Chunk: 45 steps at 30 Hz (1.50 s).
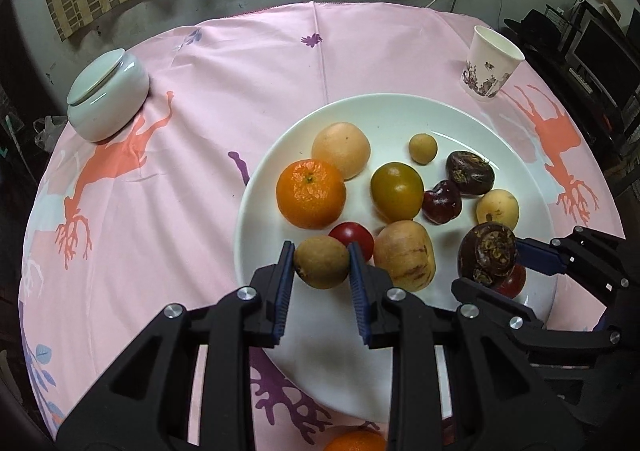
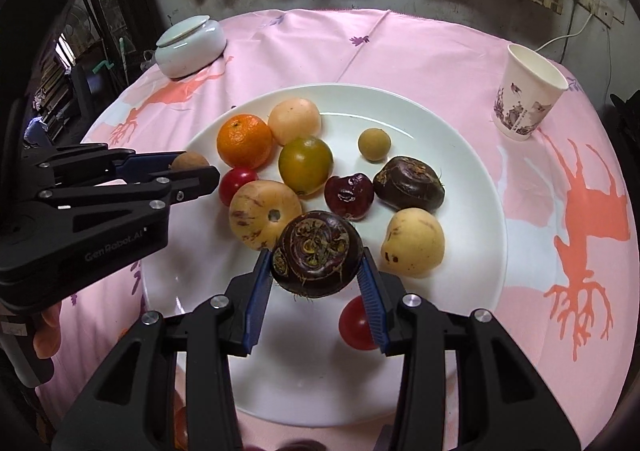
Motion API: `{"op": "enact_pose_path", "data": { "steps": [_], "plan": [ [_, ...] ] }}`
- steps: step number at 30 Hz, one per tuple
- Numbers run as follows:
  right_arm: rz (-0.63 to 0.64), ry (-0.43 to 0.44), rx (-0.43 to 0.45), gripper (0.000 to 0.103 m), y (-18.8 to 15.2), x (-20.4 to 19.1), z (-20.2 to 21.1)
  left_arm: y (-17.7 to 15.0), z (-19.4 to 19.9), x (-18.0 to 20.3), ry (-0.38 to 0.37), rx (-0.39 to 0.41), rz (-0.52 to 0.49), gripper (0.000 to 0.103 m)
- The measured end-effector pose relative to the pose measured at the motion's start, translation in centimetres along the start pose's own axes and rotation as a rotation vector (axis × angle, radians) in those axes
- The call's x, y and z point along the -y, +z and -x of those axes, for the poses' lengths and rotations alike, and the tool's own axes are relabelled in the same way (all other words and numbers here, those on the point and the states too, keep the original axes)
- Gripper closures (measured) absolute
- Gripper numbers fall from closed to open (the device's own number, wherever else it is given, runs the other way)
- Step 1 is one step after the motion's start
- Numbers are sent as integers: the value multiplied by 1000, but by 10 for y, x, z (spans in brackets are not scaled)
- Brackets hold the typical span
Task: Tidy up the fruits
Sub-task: 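Carry both fruits onto the white plate and open both tools, then withdraw both tools from the plate back over the fruit cluster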
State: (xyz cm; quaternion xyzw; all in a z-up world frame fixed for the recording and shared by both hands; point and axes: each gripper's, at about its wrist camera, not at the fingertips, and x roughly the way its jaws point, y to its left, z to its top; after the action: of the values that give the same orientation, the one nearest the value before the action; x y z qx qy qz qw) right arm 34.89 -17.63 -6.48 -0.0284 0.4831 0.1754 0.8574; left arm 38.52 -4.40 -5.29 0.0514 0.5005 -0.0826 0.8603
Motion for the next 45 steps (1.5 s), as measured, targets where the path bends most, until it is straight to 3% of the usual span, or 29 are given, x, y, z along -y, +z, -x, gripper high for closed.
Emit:
{"op": "enact_pose_path", "data": {
  "steps": [2, 4, 5, 6, 9, 10, 15, 19, 24, 28, 34, 40, 43, 45],
  "plan": [
    [8, -18, -3, 59, 1, -1, -3, 2, -3, 0, 3, -6, 3, 74],
    [19, -48, 7, 55, 2, -3, -4, 3, -3, 0, 16, 0, 9, 55],
    [24, -79, 18, 44, 3, -4, -3, 3, 0, 0, 29, 16, 10, 37],
    [28, -97, 32, 30, 2, -4, 0, 3, 3, 0, 42, 35, 10, 28],
    [48, -203, 81, 6, 1, -8, 11, 2, 12, 0, 37, 59, 1, 24],
    [55, -217, 99, 4, 0, -9, 15, 1, 16, -1, 37, 65, 2, 23],
    [43, -210, 171, 4, -8, -14, 52, -11, 47, -2, 10, 102, 9, 14],
    [63, -213, 233, 4, -27, -29, 94, -36, 94, -2, -10, 166, 13, 4],
    [75, -190, 288, 1, -75, -49, 147, -96, 157, -7, -15, 260, 17, 2],
    [45, -138, 301, 1, -131, -61, 173, -157, 180, -15, 10, 267, 53, 2],
    [-53, -99, 251, 1, -212, -73, 159, -246, 175, -17, 84, 267, 96, 2],
    [-61, -12, 164, 1, -210, -75, 130, -271, 165, -21, 53, 216, 105, 2],
    [-21, -35, 168, 14, -202, -77, 120, -274, 166, -24, 42, 226, 118, 2],
    [-20, -37, 139, 29, -197, -74, 109, -274, 167, -26, 37, 227, 121, 2]
  ]
}}
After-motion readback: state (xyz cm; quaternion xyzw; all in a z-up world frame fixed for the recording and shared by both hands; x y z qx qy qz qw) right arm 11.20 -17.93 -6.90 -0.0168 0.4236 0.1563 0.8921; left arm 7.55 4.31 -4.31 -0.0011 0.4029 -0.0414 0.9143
